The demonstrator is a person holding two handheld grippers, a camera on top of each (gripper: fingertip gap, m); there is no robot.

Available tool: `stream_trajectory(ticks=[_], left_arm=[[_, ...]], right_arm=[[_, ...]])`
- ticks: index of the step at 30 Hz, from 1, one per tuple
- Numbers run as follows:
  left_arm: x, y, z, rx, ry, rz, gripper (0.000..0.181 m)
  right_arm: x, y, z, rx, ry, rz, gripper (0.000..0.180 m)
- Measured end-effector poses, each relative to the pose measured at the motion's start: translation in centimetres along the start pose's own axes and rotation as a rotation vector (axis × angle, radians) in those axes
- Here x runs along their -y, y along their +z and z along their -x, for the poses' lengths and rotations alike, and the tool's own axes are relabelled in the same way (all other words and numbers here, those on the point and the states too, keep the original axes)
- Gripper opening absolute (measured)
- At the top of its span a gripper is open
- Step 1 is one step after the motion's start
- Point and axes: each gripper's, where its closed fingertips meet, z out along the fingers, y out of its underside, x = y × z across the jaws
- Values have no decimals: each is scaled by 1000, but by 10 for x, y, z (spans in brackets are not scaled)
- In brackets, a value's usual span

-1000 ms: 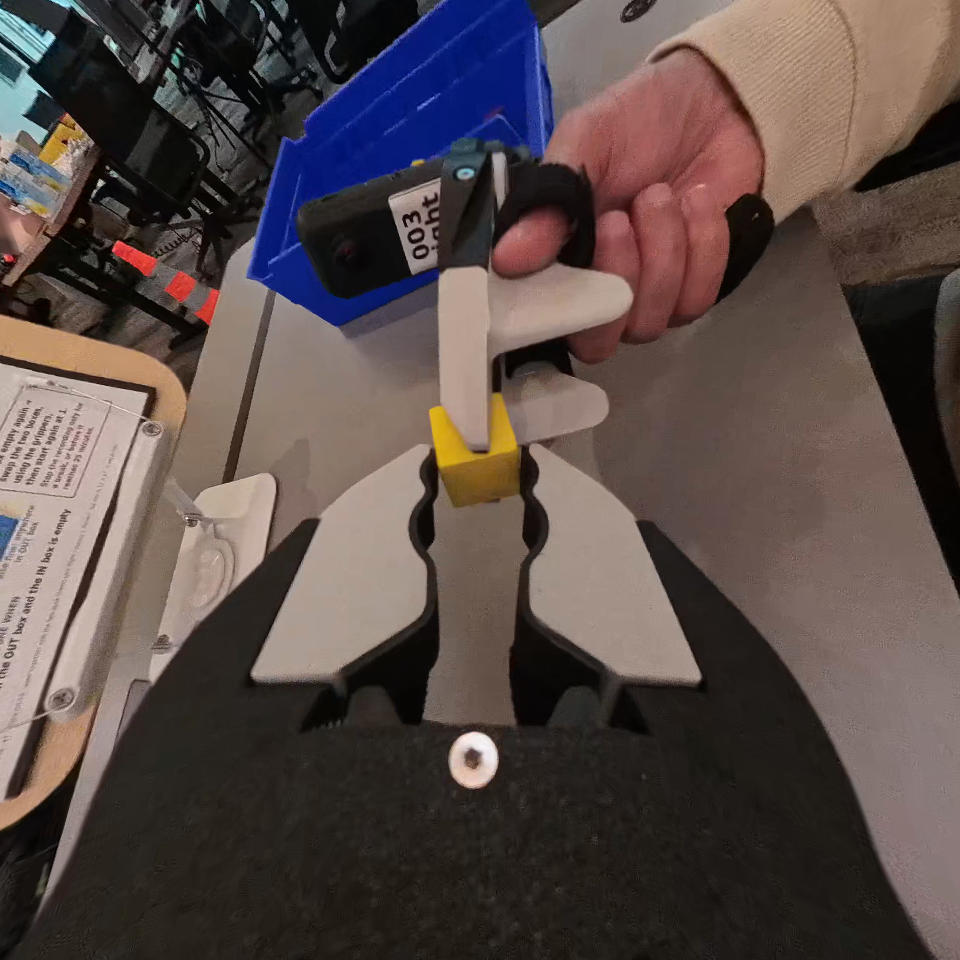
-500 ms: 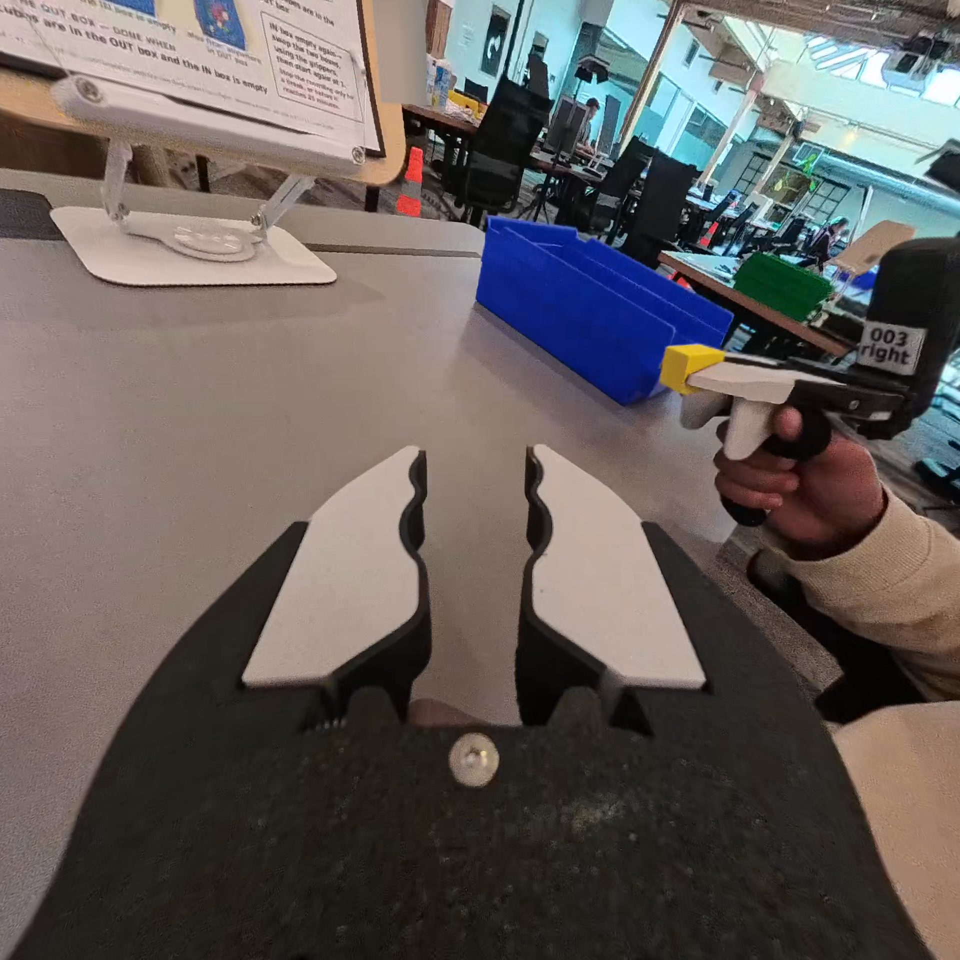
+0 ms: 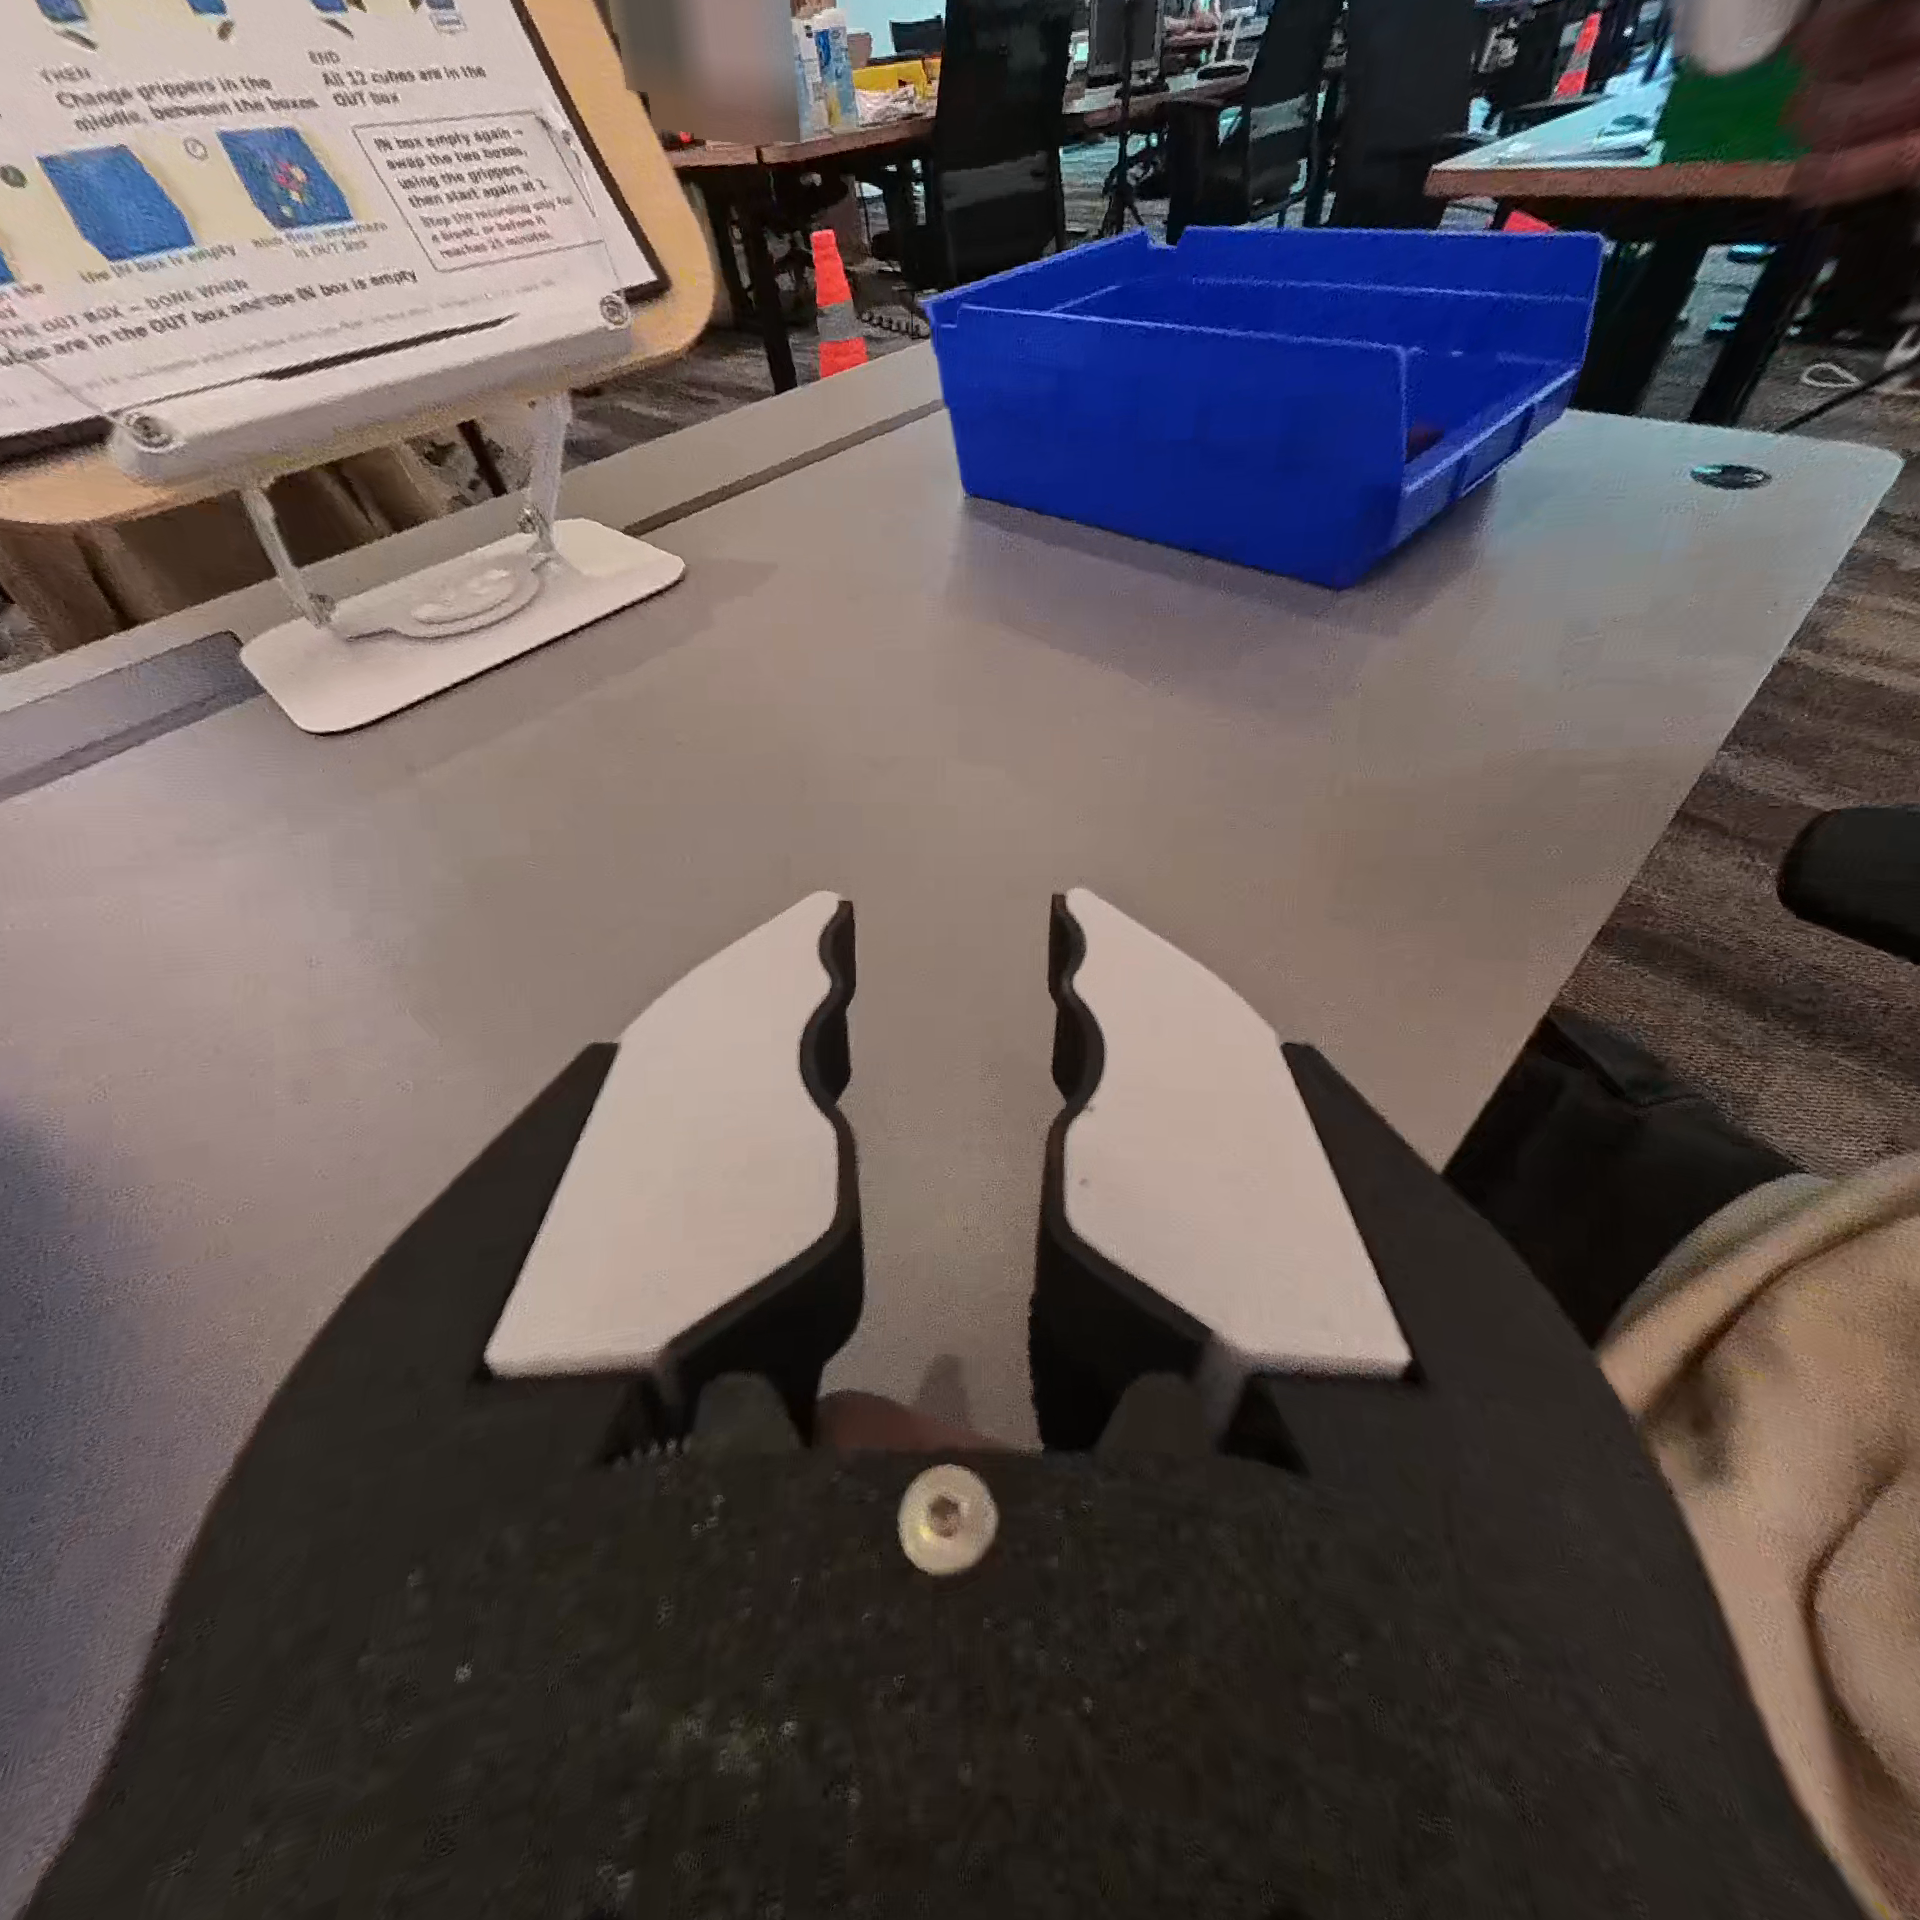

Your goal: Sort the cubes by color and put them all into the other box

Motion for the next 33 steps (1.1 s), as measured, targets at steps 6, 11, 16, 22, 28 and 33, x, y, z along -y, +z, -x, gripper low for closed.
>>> stream_trajectory(ticks=[6, 11, 16, 22, 28, 33], left_arm=[[3, 0, -13, -96, -76, 2, 36], [2, -3, -4, -74, -84, 4, 36], [-3, -5, -4, -82, -94, 23, 37], [-6, -7, 6, -32, -91, 32, 37], [-3, -15, 44, 155, -173, 25, 37], [-11, -36, 72, 387, -195, 8, 37]], right_arm=[[-85, 59, -69, -20, -290, 629, 29], [-144, 97, -76, 123, -299, 936, 29], [-154, 95, -86, 100, -333, 1058, 48], [-33, 57, -49, -67, -186, 396, 43], [-55, 22, 132, 275, 247, -91, 37], [-122, 21, 213, 329, 172, 34, 44]])
